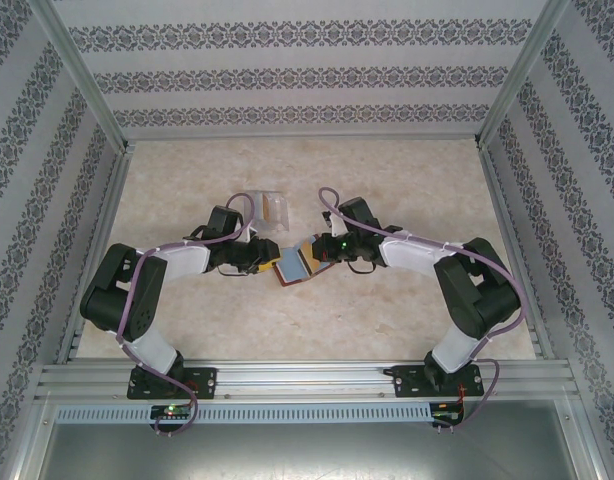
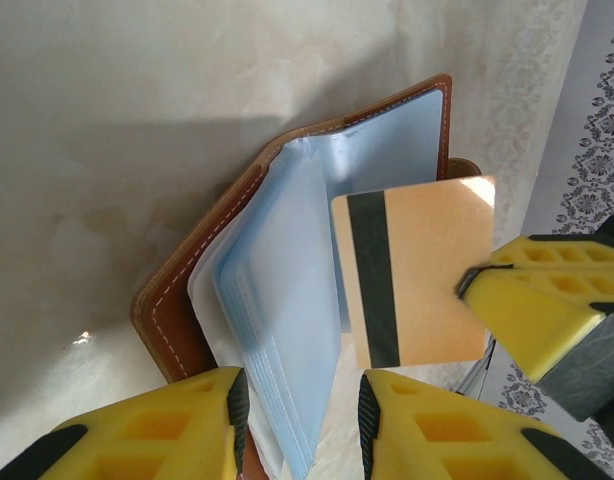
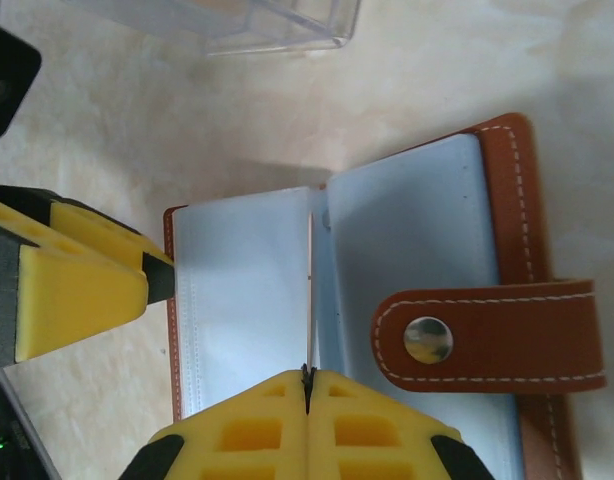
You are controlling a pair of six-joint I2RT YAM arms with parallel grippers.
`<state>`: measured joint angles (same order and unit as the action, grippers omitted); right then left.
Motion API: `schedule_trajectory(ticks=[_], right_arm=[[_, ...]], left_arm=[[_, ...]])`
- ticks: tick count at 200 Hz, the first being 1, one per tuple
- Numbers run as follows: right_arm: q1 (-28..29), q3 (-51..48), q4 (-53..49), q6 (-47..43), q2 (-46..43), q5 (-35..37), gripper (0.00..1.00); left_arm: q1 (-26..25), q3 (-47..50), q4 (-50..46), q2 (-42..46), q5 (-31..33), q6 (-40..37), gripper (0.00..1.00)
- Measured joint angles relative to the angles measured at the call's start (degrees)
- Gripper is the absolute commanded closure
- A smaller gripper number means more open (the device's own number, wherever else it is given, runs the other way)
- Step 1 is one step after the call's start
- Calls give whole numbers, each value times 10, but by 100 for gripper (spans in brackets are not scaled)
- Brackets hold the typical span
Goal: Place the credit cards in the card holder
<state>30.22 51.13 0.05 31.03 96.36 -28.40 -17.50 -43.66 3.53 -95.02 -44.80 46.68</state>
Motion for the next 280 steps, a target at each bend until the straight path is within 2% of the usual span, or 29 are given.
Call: schedule_trajectory(ticks=[100, 129, 201, 250, 280], right_arm=[[-21, -37, 104, -15, 38, -30, 100], [-28, -44, 127, -14, 49, -42, 100], [-45, -69, 228, 42, 87, -99, 100], [-53, -75, 273, 78, 107, -122, 100], [-54, -75, 302, 99, 124, -133, 100]], left_arm=[[0, -9, -4, -22, 2, -1, 63], [0, -13, -6, -29, 5, -4, 70], [0, -29, -23, -61, 19, -19, 75], [0, -49, -63, -65, 45, -45, 83], [0, -50, -74, -65, 53, -56, 83]])
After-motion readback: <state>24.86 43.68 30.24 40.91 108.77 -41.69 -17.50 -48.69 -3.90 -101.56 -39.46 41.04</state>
